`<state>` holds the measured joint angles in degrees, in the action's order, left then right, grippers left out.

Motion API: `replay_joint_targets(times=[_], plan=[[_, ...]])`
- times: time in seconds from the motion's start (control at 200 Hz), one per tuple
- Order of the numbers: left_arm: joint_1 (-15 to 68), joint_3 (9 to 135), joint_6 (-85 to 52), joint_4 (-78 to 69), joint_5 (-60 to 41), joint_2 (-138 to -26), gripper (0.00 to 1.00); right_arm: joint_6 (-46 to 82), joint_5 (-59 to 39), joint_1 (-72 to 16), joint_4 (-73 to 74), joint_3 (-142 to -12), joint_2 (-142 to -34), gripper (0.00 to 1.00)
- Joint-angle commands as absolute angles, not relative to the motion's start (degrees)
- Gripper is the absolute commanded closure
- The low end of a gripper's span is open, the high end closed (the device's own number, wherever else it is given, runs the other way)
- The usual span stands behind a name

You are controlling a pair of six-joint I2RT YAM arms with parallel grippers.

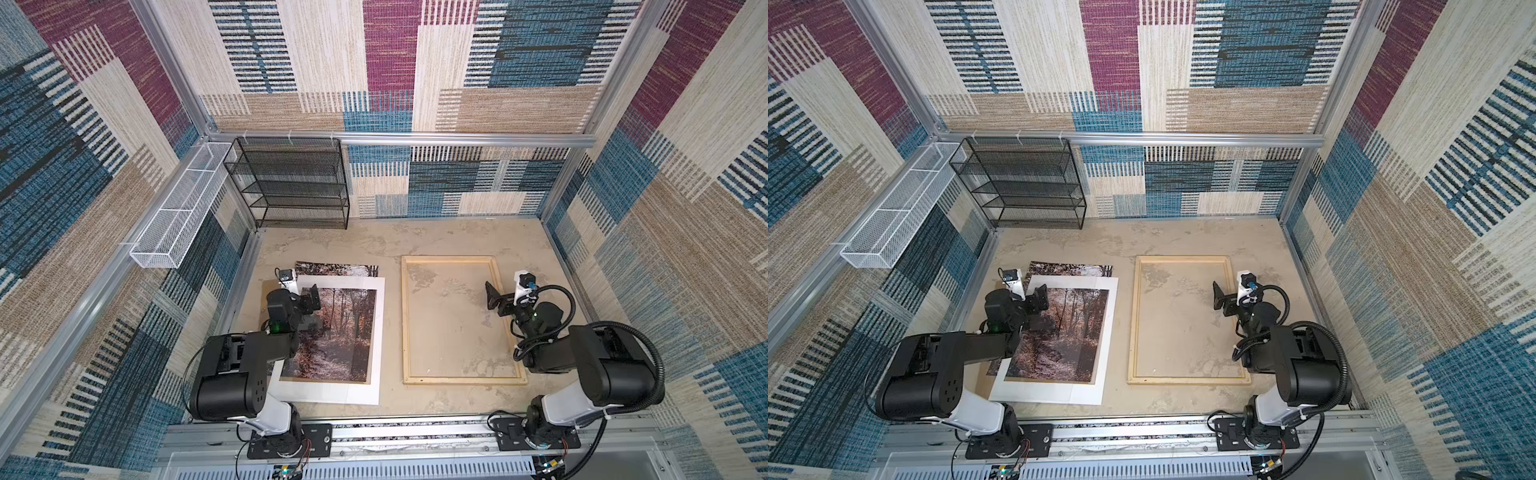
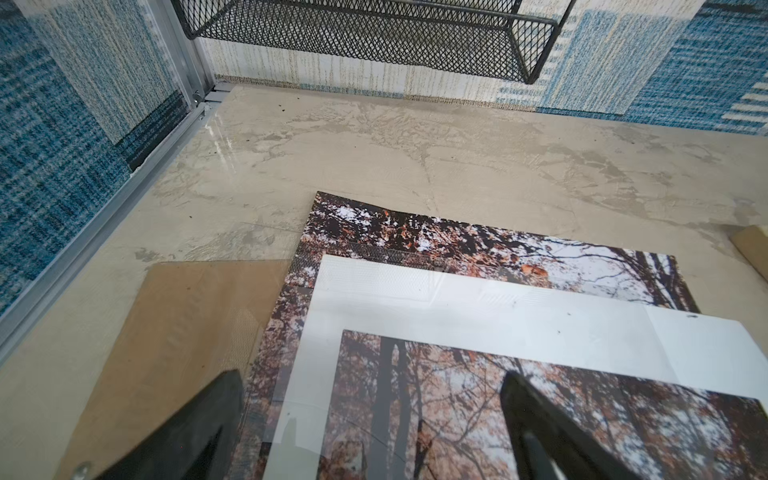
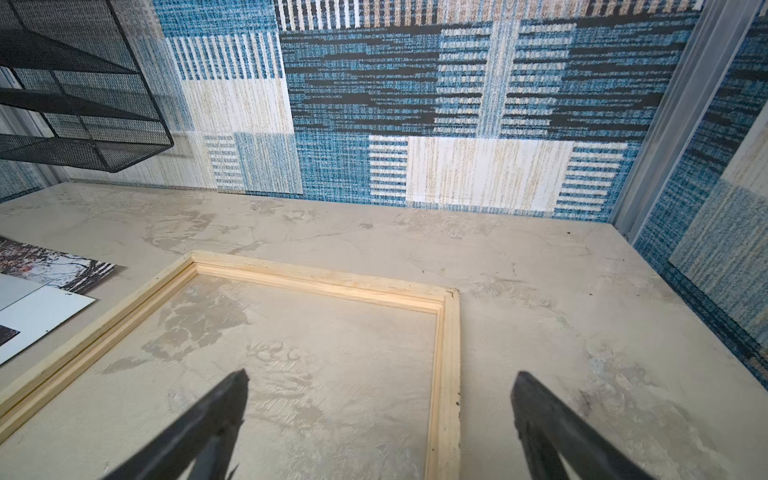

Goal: Put the photo into the frame

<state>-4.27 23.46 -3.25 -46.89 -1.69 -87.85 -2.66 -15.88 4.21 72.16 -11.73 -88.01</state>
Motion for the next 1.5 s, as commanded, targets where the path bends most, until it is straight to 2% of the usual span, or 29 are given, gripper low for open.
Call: replay_joint_targets(times=[0.0, 0.896, 0.962, 1.002, 1.107, 1.147, 1.207, 1.342, 1.497], plan=[[-4.27, 23.64, -2.46, -47.83, -1.86, -88.02, 0.01, -2.72, -15.82, 4.13, 74.35, -11.65, -87.72, 0.00], [-4.28, 23.60, -2.42, -47.86, -1.93, -87.89, 0.01, -2.41, -14.90, 4.13, 74.22, -11.71, -87.71, 0.00], [-4.31, 24.41, -0.16, -45.45, -7.34, -86.72, 0.01, 0.02, -7.97, 4.09, 71.30, -12.64, -86.42, 0.00], [-4.10, 26.15, 0.60, -42.21, -8.62, -85.86, 0.01, 0.67, -6.89, 4.04, 70.34, -12.74, -85.45, 0.00], [-3.60, 38.62, -3.44, -14.45, -1.00, -82.44, 0.01, 1.31, -4.50, 4.04, 57.31, -18.39, -80.93, 0.00], [-3.53, 41.88, -4.30, -8.01, -0.47, -81.70, 0.01, 1.59, -3.90, 4.04, 52.43, -20.74, -79.09, 0.00], [-3.52, 43.51, -6.72, -4.06, -0.35, -79.50, 0.01, 5.27, -2.10, 4.04, 46.63, -23.65, -76.07, 0.00], [-3.36, 43.45, -16.81, -0.72, -1.86, -72.92, 0.01, 12.12, -7.28, 2.45, 36.37, -30.47, -71.77, 0.00], [-1.35, 41.21, -23.88, 0.09, -1.18, -66.81, 0.01, 15.01, -9.52, -7.06, 23.45, -41.59, -73.58, 0.00]])
